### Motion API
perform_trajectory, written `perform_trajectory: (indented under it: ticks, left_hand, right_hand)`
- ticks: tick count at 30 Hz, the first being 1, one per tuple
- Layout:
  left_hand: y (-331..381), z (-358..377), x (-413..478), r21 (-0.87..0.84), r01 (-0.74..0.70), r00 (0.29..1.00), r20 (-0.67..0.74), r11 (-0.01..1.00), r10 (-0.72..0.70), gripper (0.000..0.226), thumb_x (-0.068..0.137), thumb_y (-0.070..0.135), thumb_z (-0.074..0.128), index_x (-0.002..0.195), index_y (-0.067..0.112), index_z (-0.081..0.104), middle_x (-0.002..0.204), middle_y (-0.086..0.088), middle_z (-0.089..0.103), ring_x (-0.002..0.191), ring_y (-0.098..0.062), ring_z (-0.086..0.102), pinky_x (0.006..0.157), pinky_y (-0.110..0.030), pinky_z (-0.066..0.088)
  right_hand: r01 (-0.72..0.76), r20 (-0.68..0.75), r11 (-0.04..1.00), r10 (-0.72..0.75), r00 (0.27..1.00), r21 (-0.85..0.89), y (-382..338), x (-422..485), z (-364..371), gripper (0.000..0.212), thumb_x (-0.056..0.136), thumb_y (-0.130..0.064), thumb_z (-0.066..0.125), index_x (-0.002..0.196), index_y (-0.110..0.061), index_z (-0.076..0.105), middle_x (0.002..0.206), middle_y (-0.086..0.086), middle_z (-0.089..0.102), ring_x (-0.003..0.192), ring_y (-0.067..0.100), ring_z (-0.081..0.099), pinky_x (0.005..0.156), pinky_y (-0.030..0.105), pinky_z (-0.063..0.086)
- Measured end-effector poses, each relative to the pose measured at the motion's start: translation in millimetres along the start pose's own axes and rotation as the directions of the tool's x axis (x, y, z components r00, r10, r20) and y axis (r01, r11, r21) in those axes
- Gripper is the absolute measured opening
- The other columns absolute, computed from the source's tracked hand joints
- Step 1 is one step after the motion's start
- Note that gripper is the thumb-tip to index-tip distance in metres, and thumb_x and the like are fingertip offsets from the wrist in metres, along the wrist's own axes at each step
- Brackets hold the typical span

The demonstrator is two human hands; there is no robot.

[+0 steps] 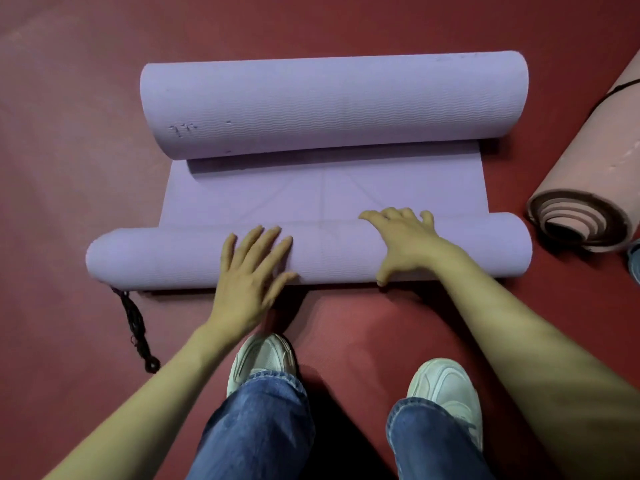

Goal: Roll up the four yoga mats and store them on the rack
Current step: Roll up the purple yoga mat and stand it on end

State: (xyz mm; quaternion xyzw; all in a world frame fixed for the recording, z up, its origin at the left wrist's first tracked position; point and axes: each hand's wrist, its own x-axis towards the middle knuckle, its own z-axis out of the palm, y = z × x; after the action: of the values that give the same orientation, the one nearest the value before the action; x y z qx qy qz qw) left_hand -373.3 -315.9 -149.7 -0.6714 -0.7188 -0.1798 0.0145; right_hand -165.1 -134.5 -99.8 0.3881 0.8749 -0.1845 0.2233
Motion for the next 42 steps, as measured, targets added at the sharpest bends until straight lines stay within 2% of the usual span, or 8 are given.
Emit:
perform_trajectory:
  ticks: [4, 10, 16, 21, 25, 34, 38, 42]
  left_hand:
    - [-2.0, 4.1, 8.6, -0.029, 0.055, 0.998, -0.011, 0.998, -0.055, 0.056, 0.093, 0.058, 0.039, 0.131, 0.019, 0.053, 0.136, -0.006, 0.055, 0.128, -0.023, 0.042, 0.109, -0.047, 0.021]
    - [-12.7, 0.2, 34.7, -0.050, 0.099, 0.994, 0.055, 0.994, -0.097, 0.065, 0.090, 0.066, 0.033, 0.127, 0.020, 0.061, 0.132, -0.003, 0.059, 0.123, -0.021, 0.046, 0.106, -0.040, 0.023]
    - [-24.8, -7.7, 69.7, -0.102, 0.184, 0.958, 0.241, 0.978, -0.155, 0.071, 0.080, 0.068, 0.030, 0.132, 0.026, 0.056, 0.138, 0.001, 0.054, 0.129, -0.021, 0.045, 0.110, -0.043, 0.023]
    - [-21.3, 0.9, 67.5, -0.081, 0.062, 0.996, 0.067, 0.995, -0.057, 0.042, 0.094, 0.043, 0.043, 0.121, 0.017, 0.064, 0.124, -0.005, 0.063, 0.113, -0.027, 0.057, 0.100, -0.051, 0.034]
    - [-5.4, 10.7, 42.7, -0.076, -0.055, 0.996, -0.076, 0.996, 0.050, 0.033, 0.096, 0.019, 0.044, 0.126, 0.012, 0.055, 0.129, -0.013, 0.057, 0.121, -0.028, 0.047, 0.104, -0.063, 0.023]
    - [-26.1, 2.1, 88.4, 0.060, -0.074, 0.971, 0.231, 0.995, 0.058, 0.095, 0.075, 0.077, 0.036, 0.143, 0.011, 0.040, 0.148, -0.009, 0.041, 0.137, -0.027, 0.036, 0.106, -0.067, 0.018]
    - [-36.5, -5.5, 117.7, 0.051, -0.037, 0.932, 0.363, 0.998, 0.016, 0.121, 0.055, 0.088, 0.034, 0.151, 0.015, 0.024, 0.155, -0.004, 0.028, 0.143, -0.023, 0.024, 0.112, -0.058, 0.008]
    - [-31.2, -3.6, 130.5, 0.159, -0.046, 0.896, 0.443, 0.986, -0.030, 0.126, 0.056, 0.077, 0.067, 0.152, 0.012, 0.014, 0.157, -0.004, 0.020, 0.143, -0.024, 0.018, 0.112, -0.060, 0.009]
  right_hand:
    - [0.077, -0.011, 0.996, -0.077, 0.997, 0.047, 6.5, 1.2, -4.0, 0.114, 0.057, -0.045, 0.082, 0.148, -0.040, 0.013, 0.150, -0.005, 0.026, 0.135, 0.022, 0.025, 0.109, 0.047, 0.013]
    - [0.286, -0.396, 0.958, -0.258, 0.881, 0.013, 21.4, -19.0, 32.6, 0.070, 0.084, -0.042, 0.053, 0.146, -0.043, 0.021, 0.154, -0.008, 0.027, 0.140, 0.024, 0.021, 0.111, 0.038, 0.005]
    - [0.144, -0.651, 0.989, -0.133, 0.747, -0.038, 7.7, -11.0, 67.8, 0.055, 0.091, -0.019, 0.047, 0.141, -0.038, 0.034, 0.148, -0.002, 0.039, 0.137, 0.029, 0.025, 0.110, 0.049, 0.007]
    - [0.140, -0.550, 0.990, -0.110, 0.828, 0.012, 10.0, -2.6, 46.8, 0.046, 0.096, -0.032, 0.028, 0.141, -0.041, 0.032, 0.149, -0.005, 0.039, 0.137, 0.027, 0.026, 0.110, 0.043, 0.004]
    - [0.106, -0.372, 0.991, -0.068, 0.926, 0.084, 16.4, 12.7, 19.6, 0.046, 0.100, -0.037, 0.018, 0.144, -0.049, 0.020, 0.156, -0.015, 0.019, 0.144, 0.019, 0.010, 0.112, 0.038, -0.005]
    - [0.047, -0.466, 0.998, -0.021, 0.884, 0.045, 14.0, 25.4, 8.6, 0.052, 0.101, -0.042, 0.028, 0.150, -0.032, 0.017, 0.158, -0.003, 0.017, 0.146, 0.021, 0.008, 0.113, 0.046, -0.007]
    - [0.008, -0.438, 1.000, -0.011, 0.899, -0.008, 16.8, 24.5, 12.2, 0.090, 0.085, -0.056, 0.056, 0.151, -0.032, 0.001, 0.160, -0.003, 0.000, 0.146, 0.024, -0.008, 0.109, 0.056, -0.015]
    - [-0.049, -0.369, 0.995, 0.011, 0.929, -0.093, 18.2, 38.1, -4.2, 0.119, 0.067, -0.054, 0.076, 0.151, -0.030, -0.004, 0.159, 0.001, -0.001, 0.145, 0.027, -0.006, 0.110, 0.060, -0.007]
